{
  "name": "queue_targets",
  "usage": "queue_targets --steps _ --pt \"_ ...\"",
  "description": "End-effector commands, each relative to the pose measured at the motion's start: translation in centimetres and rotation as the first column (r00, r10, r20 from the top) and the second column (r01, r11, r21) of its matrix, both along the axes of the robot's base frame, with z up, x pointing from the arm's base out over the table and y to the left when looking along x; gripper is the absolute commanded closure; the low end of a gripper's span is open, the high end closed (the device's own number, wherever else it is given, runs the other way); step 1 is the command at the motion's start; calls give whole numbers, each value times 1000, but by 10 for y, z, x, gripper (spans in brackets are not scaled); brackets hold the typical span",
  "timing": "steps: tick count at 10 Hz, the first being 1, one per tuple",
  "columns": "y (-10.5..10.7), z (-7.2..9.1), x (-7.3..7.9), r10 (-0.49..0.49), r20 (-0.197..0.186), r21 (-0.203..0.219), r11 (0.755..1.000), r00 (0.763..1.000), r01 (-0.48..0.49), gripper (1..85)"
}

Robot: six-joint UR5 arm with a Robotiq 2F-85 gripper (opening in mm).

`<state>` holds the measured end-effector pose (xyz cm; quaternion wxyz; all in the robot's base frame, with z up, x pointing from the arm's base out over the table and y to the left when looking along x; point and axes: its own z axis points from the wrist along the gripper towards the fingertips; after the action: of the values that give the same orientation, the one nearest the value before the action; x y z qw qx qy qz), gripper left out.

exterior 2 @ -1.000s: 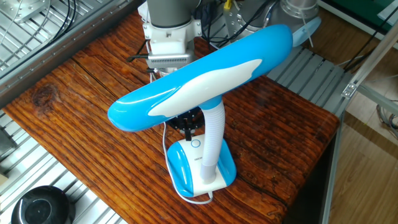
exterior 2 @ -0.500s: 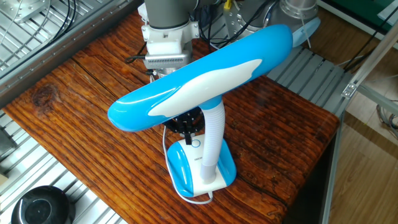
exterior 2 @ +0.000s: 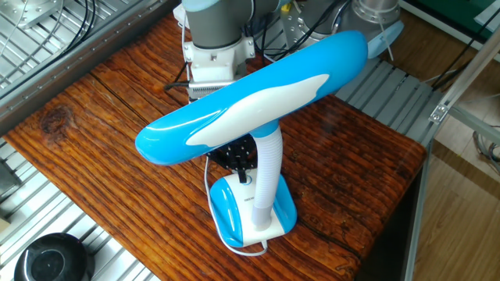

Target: Turn on the desk lamp by pressing the button

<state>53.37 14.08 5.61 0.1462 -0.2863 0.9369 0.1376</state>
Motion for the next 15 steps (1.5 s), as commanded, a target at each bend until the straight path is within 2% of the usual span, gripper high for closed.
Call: queue_targets --steps 1,3,6,9,12,15 --pt "11 -4 1 -16 -12 6 1000 1000 16 847" --pt "12 -5 3 -18 -6 3 1000 1000 18 847" --pt "1 -9 3 -11 -1 -43 999 1000 11 847" --pt "2 -8 4 -11 2 -39 999 1000 11 847" --pt "-2 -11 -2 10 -14 -58 998 1000 -11 847" --pt "1 -10 -1 1 -15 -41 999 1000 -2 847"
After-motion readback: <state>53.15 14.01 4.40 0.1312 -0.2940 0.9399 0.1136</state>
